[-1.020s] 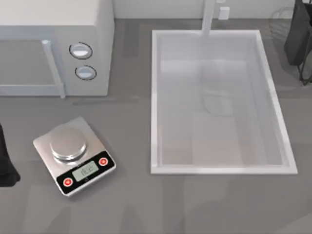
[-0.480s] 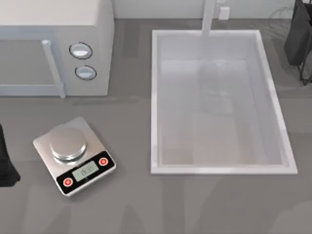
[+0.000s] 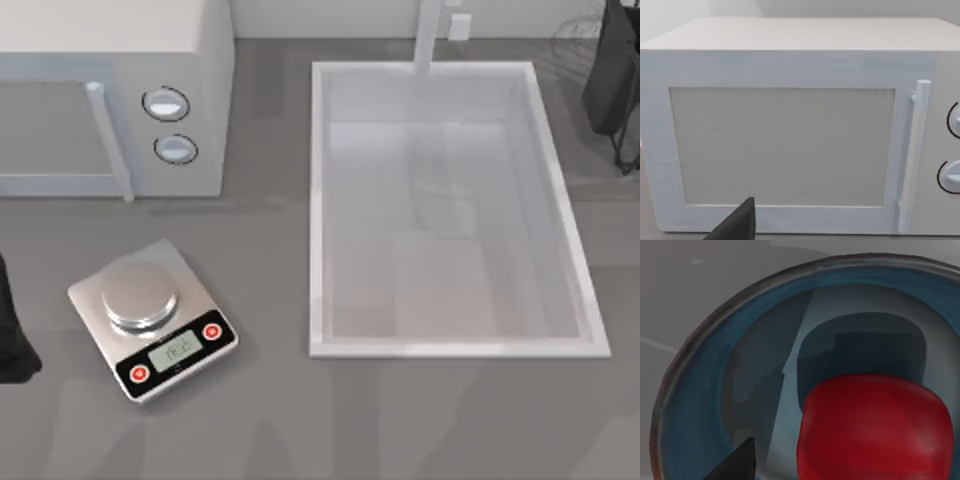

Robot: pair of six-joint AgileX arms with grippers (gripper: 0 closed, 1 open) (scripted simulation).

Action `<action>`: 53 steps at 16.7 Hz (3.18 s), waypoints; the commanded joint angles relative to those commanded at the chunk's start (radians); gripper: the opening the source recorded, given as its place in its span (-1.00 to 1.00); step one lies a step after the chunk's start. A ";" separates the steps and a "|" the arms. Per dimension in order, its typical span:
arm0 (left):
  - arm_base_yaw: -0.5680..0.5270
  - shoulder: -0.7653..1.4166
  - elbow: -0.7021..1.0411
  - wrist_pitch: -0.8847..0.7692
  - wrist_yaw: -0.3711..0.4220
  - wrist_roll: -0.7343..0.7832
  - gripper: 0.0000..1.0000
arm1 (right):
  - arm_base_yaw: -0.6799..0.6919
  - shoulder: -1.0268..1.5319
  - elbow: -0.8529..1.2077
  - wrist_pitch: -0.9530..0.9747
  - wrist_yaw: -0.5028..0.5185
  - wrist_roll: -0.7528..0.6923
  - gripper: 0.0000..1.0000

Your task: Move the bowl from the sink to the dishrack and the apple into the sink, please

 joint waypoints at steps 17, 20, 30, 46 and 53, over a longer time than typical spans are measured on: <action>0.000 0.000 0.000 0.000 0.000 0.000 1.00 | -0.002 0.125 -0.163 0.284 0.000 0.003 1.00; 0.000 0.000 0.000 0.000 0.000 0.000 1.00 | -0.002 0.125 -0.163 0.284 0.000 0.003 0.70; 0.000 0.000 0.000 0.000 0.000 0.000 1.00 | -0.002 0.125 -0.163 0.284 0.000 0.003 -0.81; 0.000 0.000 0.000 0.000 0.000 0.000 1.00 | -0.005 0.007 -0.068 0.114 0.019 0.020 -1.00; 0.000 0.000 0.000 0.000 0.000 0.000 1.00 | -0.006 -0.044 0.039 -0.039 0.019 0.018 -1.00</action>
